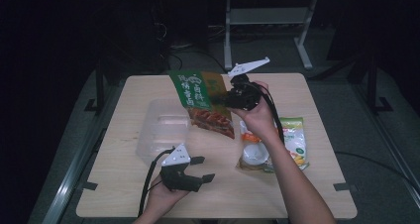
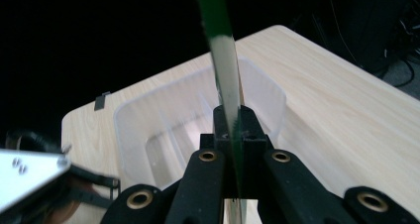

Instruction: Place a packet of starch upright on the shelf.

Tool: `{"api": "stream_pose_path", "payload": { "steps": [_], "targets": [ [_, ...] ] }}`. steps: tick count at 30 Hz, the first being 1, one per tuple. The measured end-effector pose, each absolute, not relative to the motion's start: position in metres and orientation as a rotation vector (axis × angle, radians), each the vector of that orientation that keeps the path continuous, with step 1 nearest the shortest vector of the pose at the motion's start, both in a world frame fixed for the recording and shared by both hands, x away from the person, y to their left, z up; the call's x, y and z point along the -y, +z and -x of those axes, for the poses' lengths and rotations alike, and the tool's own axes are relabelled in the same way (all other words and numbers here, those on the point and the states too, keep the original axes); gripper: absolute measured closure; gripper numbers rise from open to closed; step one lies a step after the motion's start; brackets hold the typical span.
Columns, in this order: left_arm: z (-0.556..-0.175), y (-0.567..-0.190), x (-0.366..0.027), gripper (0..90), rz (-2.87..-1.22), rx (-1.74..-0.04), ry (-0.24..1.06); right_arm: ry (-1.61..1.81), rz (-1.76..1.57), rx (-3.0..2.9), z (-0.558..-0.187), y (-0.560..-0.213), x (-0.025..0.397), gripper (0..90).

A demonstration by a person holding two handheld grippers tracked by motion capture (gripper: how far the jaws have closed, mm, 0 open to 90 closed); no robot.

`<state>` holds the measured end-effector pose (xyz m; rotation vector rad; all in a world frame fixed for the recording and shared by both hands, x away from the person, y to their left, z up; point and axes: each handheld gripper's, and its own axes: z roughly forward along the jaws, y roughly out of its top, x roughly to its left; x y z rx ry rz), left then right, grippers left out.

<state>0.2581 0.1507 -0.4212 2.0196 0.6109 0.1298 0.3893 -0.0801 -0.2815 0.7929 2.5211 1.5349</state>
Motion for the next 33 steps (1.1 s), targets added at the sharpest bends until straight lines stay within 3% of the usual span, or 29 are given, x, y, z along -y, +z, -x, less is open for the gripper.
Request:
{"api": "stream_pose_path", "payload": {
  "steps": [19, 33],
  "targets": [
    [-0.26, -0.425, -0.151, 30.4, -2.034, -0.606, 0.127, 1.591, -0.738, -2.499, -0.444, -0.279, 0.003, 89.8],
    [-0.258, -0.424, -0.149, 30.3, -2.022, -0.613, 0.138, 1.663, -0.79, -2.516, -0.477, -0.317, -0.034, 89.8]
  ]
}}
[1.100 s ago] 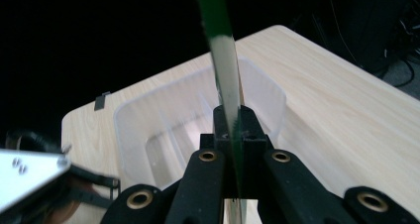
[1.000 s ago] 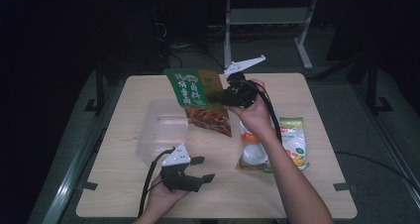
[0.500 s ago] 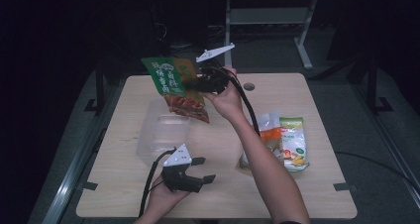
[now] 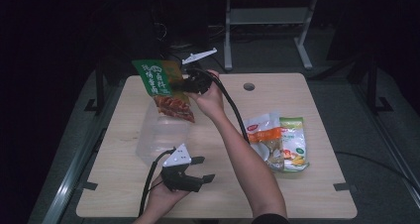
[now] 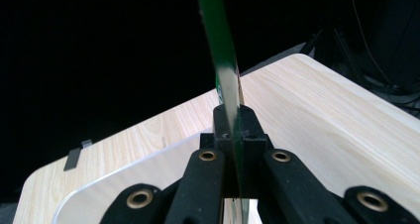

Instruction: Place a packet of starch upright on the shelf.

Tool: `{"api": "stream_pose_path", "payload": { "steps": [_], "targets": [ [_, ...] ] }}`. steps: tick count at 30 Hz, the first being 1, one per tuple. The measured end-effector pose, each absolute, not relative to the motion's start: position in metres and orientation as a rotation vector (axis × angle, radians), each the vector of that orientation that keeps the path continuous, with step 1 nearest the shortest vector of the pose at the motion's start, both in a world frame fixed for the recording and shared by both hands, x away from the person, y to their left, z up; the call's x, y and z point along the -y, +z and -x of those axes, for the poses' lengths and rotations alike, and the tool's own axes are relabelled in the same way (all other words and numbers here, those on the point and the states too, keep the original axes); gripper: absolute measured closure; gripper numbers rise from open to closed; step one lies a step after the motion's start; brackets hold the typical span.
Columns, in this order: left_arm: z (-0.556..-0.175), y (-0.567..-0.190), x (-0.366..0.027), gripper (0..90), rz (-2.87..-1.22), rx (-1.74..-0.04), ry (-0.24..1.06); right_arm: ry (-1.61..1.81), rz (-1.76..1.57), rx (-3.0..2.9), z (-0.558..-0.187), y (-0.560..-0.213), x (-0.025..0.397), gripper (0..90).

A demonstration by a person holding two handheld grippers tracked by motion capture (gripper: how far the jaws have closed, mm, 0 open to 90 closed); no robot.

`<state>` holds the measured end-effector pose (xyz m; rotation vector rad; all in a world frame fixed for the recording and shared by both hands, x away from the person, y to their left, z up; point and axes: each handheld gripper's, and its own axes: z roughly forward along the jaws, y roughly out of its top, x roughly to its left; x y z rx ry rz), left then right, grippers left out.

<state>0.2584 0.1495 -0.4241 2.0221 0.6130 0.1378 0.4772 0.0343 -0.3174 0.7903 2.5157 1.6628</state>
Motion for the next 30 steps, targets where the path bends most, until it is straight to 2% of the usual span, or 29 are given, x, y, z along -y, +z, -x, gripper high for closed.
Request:
{"api": "stream_pose_path", "payload": {
  "steps": [19, 26, 27, 30],
  "targets": [
    [-0.261, -0.421, -0.154, 29.6, -2.013, -0.615, 0.154, 1.719, -0.916, -2.494, -0.489, -0.372, -0.041, 89.6],
    [-0.262, -0.422, -0.153, 29.3, -2.004, -0.63, 0.132, 1.715, -0.959, -2.493, -0.492, -0.376, -0.034, 88.9],
    [-0.262, -0.422, -0.153, 29.3, -2.004, -0.63, 0.132, 1.705, -0.963, -2.497, -0.492, -0.375, -0.034, 88.4],
    [-0.261, -0.423, -0.152, 29.2, -2.004, -0.626, 0.141, 1.655, -0.971, -2.518, -0.493, -0.374, -0.033, 78.0]
  ]
}}
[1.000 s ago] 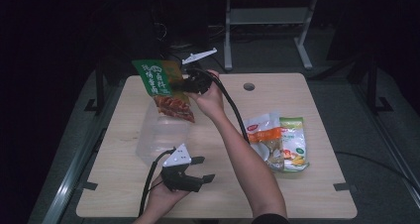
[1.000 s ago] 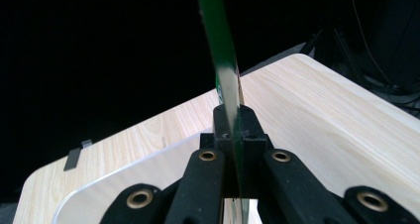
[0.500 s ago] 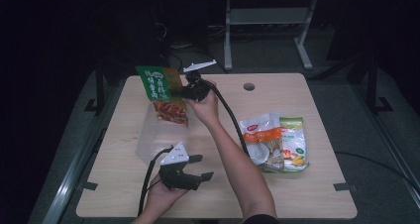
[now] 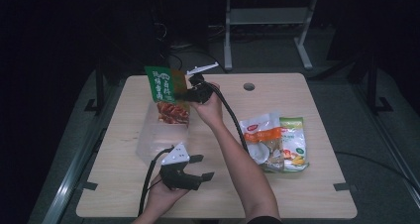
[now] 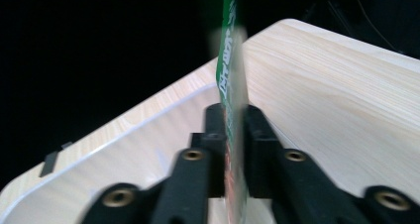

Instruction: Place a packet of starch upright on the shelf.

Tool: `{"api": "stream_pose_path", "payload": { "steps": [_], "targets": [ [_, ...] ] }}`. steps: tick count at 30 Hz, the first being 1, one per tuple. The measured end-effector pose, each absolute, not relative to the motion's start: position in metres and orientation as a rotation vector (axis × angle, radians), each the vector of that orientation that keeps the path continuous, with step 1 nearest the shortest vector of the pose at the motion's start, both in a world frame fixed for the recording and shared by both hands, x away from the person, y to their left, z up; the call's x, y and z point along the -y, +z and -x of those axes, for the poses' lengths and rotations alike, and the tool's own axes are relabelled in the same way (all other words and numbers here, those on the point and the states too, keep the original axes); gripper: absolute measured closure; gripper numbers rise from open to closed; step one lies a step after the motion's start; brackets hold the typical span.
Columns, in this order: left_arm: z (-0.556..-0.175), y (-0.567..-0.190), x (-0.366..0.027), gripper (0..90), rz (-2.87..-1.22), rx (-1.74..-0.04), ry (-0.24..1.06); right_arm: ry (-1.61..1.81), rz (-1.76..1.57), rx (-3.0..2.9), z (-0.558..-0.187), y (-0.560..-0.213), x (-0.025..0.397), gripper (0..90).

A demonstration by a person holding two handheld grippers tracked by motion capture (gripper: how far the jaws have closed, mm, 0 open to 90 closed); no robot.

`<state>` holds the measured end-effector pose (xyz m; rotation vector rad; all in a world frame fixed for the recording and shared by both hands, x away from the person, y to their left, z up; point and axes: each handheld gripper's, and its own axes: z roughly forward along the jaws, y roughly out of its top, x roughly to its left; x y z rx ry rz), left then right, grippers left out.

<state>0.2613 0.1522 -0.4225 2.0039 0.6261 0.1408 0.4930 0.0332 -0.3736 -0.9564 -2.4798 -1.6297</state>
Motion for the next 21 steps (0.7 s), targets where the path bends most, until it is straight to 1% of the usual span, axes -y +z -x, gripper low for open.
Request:
{"api": "stream_pose_path", "payload": {
  "steps": [1, 2, 3, 4, 5, 7, 8, 9, 11, 21],
  "targets": [
    [-0.261, -0.423, -0.152, 29.1, -2.004, -0.628, 0.142, -1.617, 0.967, 2.488, -0.492, -0.373, -0.032, 74.8],
    [-0.261, -0.423, -0.152, 29.0, -2.004, -0.628, 0.142, -1.617, 0.967, 2.488, -0.492, -0.373, -0.032, 74.8],
    [-0.262, -0.423, -0.152, 28.9, -2.01, -0.628, 0.143, -1.609, 0.966, 2.479, -0.493, -0.372, -0.029, 68.9],
    [-0.262, -0.423, -0.152, 28.8, -2.01, -0.628, 0.143, -1.609, 0.966, 2.479, -0.493, -0.372, -0.029, 68.9],
    [-0.262, -0.423, -0.152, 28.6, -2.011, -0.629, 0.14, -1.595, 0.977, 2.492, -0.492, -0.37, -0.025, 65.2],
    [-0.262, -0.424, -0.152, 28.3, -2.011, -0.629, 0.14, -1.585, 0.978, 2.496, -0.492, -0.368, -0.021, 62.5],
    [-0.262, -0.424, -0.152, 28.3, -2.01, -0.63, 0.142, -1.585, 0.978, 2.496, -0.492, -0.368, -0.021, 62.5],
    [-0.262, -0.424, -0.152, 27.9, -2.01, -0.635, 0.142, -1.582, 0.982, 2.502, -0.491, -0.367, -0.017, 60.2],
    [-0.263, -0.424, -0.152, 25.3, -2.0, -0.65, 0.136, -1.581, 0.977, 2.497, -0.489, -0.365, -0.009, 56.4],
    [-0.264, -0.425, -0.151, 23.9, -2.016, -0.646, 0.141, -1.552, 0.971, 2.516, -0.477, -0.358, 0.018, 53.4]
  ]
}}
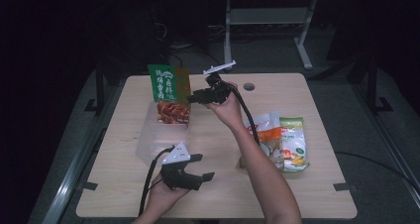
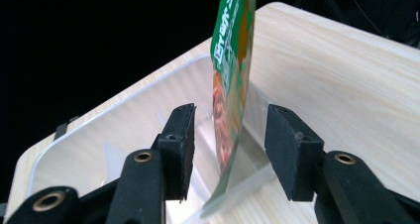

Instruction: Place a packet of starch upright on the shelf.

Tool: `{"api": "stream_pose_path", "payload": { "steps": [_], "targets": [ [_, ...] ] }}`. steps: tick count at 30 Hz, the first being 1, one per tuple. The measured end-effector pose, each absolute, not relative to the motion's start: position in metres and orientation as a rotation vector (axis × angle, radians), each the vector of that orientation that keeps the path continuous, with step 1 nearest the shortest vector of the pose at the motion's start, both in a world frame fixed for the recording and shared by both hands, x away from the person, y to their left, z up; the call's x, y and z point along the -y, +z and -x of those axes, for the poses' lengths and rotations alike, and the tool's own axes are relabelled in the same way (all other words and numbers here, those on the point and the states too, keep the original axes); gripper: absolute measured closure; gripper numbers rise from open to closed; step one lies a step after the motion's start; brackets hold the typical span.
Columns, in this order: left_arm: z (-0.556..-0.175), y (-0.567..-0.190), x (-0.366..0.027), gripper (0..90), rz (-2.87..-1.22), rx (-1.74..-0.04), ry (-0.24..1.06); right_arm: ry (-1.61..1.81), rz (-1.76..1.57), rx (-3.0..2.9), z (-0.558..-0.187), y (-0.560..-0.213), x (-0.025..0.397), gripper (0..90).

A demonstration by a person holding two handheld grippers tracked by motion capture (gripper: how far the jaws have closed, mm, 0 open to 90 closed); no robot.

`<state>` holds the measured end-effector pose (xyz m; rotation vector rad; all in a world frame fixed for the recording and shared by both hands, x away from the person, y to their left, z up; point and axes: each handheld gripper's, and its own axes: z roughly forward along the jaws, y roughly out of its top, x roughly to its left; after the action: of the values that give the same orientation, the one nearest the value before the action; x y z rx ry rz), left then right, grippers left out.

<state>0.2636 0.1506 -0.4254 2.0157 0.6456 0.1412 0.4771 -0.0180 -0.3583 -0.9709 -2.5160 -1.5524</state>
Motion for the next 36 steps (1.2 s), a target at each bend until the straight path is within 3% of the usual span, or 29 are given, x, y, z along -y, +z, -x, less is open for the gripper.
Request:
{"api": "stream_pose_path", "payload": {
  "steps": [36],
  "targets": [
    [-0.262, -0.428, -0.144, 23.1, -2.031, -0.636, 0.12, -1.359, 1.065, 2.545, -0.423, -0.348, 0.132, 45.0]
  ]
}}
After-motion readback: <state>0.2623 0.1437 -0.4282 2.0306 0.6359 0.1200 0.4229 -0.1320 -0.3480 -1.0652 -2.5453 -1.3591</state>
